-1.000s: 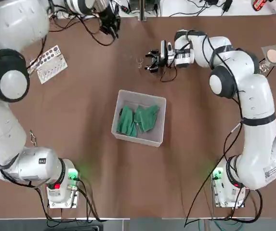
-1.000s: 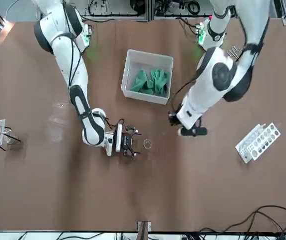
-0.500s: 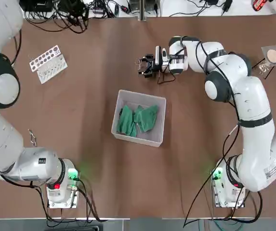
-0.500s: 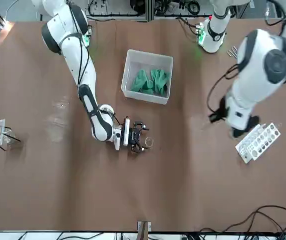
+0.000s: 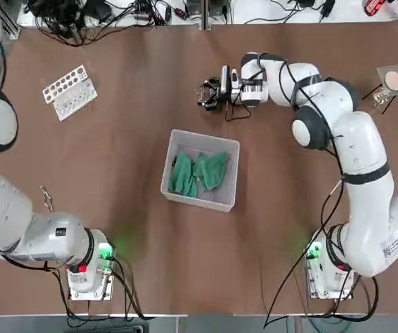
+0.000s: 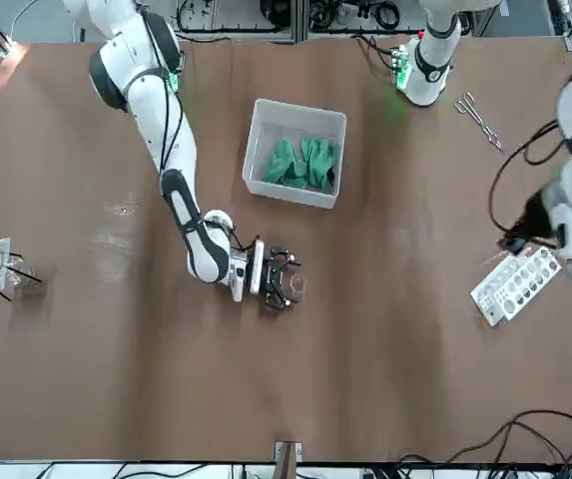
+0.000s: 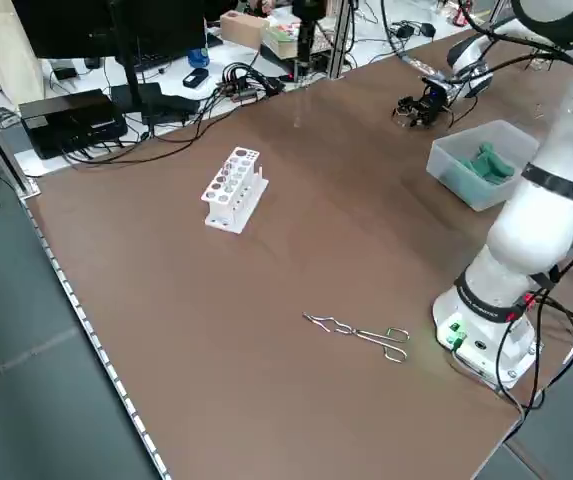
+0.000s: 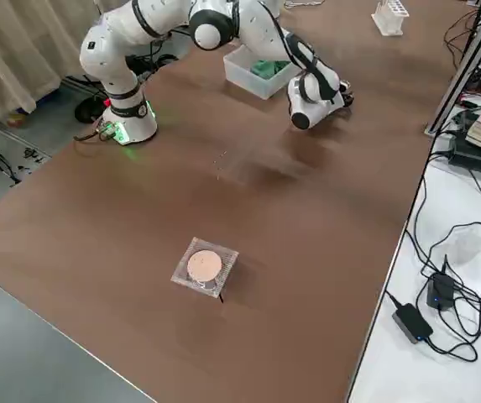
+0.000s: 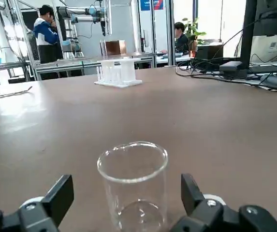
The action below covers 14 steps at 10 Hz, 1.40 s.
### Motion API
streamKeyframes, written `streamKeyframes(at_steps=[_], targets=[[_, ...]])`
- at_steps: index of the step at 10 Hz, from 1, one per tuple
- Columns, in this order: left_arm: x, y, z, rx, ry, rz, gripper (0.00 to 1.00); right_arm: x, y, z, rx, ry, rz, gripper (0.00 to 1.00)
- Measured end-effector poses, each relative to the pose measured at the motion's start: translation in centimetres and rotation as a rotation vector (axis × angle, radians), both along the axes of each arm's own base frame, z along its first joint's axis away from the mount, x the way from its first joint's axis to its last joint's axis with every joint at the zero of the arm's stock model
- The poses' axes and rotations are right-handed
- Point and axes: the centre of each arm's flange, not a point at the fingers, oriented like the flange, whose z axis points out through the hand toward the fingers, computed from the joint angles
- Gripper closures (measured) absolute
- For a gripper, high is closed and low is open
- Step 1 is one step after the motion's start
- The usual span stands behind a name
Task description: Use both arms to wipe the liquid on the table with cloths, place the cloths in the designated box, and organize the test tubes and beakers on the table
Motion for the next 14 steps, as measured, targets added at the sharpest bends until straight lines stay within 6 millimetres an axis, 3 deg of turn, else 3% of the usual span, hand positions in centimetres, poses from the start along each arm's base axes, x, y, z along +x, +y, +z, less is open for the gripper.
streamKeyframes(at_steps=[2,4,5,6,8,10,11,12,14], targets=[[-0.7,5.8,-2.0,0.021,-0.003,0.041,0.79,0.2,0.6,0.0,-0.011,-0.011,-0.006,0.06],[-1.7,11.4,-3.1,0.038,-0.02,0.043,0.79,0.3,0.7,0.1,-0.014,-0.015,-0.009,0.19],[-2.2,13.9,-3.2,0.047,-0.033,0.039,0.79,0.4,0.7,0.1,-0.014,-0.016,-0.01,0.39],[-2.6,15.5,-3.2,0.053,-0.038,0.04,0.79,0.4,0.7,0.1,-0.013,-0.016,-0.012,0.52],[-2.6,16.0,-4.0,0.057,-0.042,0.041,0.79,0.5,0.7,0.3,-0.008,-0.015,-0.018,0.55],[-2.1,15.8,-5.7,0.061,-0.03,0.035,0.79,1.2,0.5,1.0,-0.008,-0.017,-0.032,0.65],[-1.8,15.8,-6.7,0.064,-0.021,0.033,0.79,1.9,-0.3,1.4,-0.017,-0.015,-0.05,0.63],[-1.5,15.8,-7.4,0.067,-0.019,0.032,0.79,2.9,-2.1,1.7,-0.036,-0.011,-0.071,0.63],[-1.3,15.9,-7.8,0.07,-0.026,0.031,0.79,5.8,-7.6,2.9,-0.111,-0.02,-0.068,0.63]])
